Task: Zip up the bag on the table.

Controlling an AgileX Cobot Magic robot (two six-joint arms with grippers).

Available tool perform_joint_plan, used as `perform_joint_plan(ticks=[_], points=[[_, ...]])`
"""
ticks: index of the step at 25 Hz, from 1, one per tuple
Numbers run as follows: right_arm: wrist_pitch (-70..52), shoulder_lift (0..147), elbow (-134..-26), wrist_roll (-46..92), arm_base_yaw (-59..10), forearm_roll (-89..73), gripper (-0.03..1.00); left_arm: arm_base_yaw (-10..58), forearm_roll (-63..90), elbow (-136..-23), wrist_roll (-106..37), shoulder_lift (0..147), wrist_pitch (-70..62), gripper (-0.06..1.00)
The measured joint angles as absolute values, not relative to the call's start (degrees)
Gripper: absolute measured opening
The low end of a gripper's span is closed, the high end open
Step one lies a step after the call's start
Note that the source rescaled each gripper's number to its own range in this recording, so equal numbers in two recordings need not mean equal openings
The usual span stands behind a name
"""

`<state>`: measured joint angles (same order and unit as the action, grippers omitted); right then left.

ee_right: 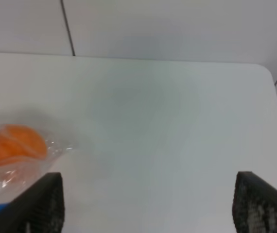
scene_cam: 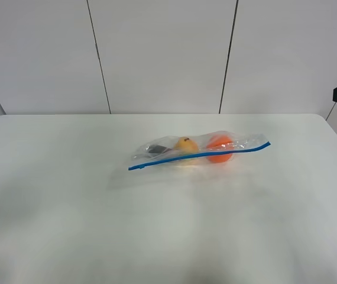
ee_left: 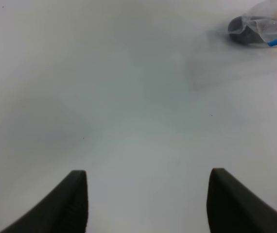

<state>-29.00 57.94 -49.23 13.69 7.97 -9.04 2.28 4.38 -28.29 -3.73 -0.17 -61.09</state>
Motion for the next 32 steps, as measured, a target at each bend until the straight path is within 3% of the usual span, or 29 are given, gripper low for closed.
perform_joint_plan(ticks=[32], points=[[-55.5, 23.8, -49.2, 8.2, 7.8, -9.1, 0.80, 2.3, 4.4, -28.3, -3.7, -0.2, -61.1, 0.72]])
